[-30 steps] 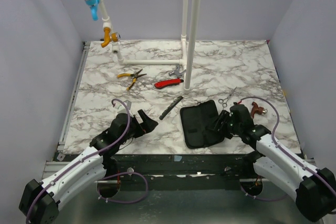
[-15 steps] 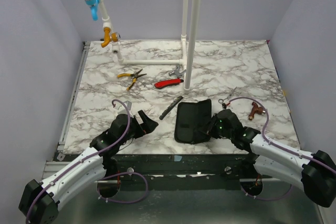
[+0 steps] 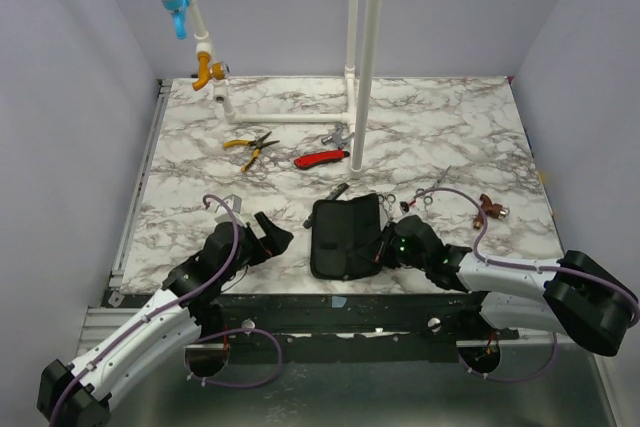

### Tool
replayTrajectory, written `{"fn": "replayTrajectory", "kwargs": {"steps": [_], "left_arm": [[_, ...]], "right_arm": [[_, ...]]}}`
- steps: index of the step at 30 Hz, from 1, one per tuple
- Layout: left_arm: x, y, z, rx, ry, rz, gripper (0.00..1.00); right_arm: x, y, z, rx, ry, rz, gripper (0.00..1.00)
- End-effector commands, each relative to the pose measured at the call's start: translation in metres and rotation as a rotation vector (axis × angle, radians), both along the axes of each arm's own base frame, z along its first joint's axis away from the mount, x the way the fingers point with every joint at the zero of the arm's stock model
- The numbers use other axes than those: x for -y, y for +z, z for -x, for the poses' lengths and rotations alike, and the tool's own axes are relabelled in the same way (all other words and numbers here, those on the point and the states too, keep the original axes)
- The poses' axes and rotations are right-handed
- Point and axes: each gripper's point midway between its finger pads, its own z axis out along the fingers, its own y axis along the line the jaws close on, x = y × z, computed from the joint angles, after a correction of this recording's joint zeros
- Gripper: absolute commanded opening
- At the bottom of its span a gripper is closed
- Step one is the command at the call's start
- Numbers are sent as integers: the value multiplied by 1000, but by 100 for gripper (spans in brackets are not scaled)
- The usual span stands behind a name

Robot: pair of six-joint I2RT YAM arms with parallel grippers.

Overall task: Sort the hair-cutting tools
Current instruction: Place the hairdressing tool bag at the center of the board, then pick up the scissors from the center of the board.

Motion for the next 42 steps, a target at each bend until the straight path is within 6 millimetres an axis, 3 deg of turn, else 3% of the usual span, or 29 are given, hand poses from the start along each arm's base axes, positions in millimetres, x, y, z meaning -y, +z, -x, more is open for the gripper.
{"fn": "replayTrajectory", "kwargs": {"steps": [1, 4, 7, 14, 18, 21, 24, 27, 32, 37, 42], "left_arm": [[-5, -2, -5, -14, 17, -65, 95], [-3, -2, -7, -21, 15, -74, 95], [-3, 4, -11, -5, 17, -87, 96], [-1, 23, -22, 50, 9, -109, 96], [9, 24, -24, 45, -20, -89, 96], [17, 22, -23, 37, -44, -62, 95], [18, 19, -21, 33, -53, -49, 95], [15, 12, -20, 15, -40, -65, 95], [14, 7, -16, 6, -45, -58, 94], [8, 7, -14, 35, -31, -58, 94], [4, 5, -16, 50, -23, -83, 94]], "right_arm": [[-2, -5, 3, 0, -15, -7, 19], [10, -4, 2, -1, -54, 47, 47], [32, 14, -6, 48, -130, 119, 65], [93, 89, -34, 226, -339, 316, 72], [125, 111, -62, 288, -487, 422, 71], [149, 104, -94, 242, -560, 437, 69], [183, 81, -127, 146, -639, 387, 62], [204, 65, -158, 97, -679, 434, 54], [205, 52, -203, 64, -658, 505, 48], [213, 30, -224, 5, -627, 621, 48], [225, 6, -225, -48, -611, 701, 46]]}}
